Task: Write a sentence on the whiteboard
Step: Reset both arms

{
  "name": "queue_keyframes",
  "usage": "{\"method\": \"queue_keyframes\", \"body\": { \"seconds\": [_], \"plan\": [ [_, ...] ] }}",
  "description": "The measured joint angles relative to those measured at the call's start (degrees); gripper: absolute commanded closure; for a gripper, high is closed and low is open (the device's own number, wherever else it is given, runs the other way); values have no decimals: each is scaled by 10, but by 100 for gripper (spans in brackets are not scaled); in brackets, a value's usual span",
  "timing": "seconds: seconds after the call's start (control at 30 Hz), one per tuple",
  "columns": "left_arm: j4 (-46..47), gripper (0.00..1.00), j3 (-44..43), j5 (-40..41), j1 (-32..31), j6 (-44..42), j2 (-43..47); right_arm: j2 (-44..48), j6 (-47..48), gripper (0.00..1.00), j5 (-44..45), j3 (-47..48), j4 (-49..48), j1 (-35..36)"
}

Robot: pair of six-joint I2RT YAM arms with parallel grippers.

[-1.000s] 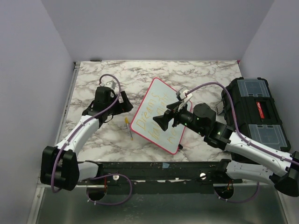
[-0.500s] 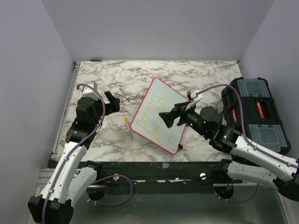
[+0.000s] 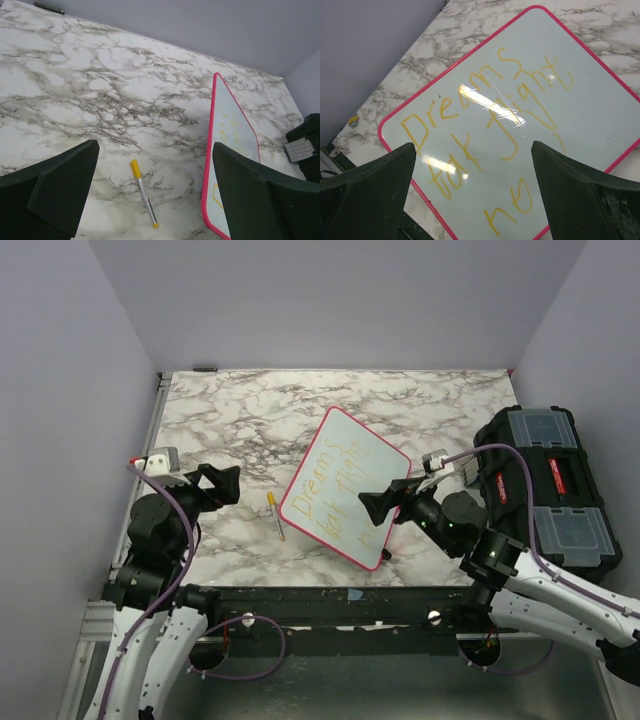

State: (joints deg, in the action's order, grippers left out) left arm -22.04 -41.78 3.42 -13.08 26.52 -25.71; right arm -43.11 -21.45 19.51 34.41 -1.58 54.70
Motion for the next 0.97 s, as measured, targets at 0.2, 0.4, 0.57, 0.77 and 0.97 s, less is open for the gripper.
{"method": "queue_keyframes", "body": {
  "seconds": [0.2, 0.4, 0.57, 0.77, 0.97],
  "plan": [
    [-37, 1, 12, 18, 0, -22, 75, 47, -26, 0, 13, -34, 5, 0],
    [-60, 1, 57, 35, 0, -41, 126, 89, -66, 0, 30, -67, 33, 0],
    [-74, 2, 72, 37, 0, -47, 137, 117, -92, 0, 35, -86, 49, 0],
    [-75, 1, 72, 36, 0, -54, 138, 124, -104, 0, 36, -87, 50, 0],
    [-75, 2, 72, 36, 0, -58, 138, 109, -111, 0, 45, -77, 66, 0]
  ]
}}
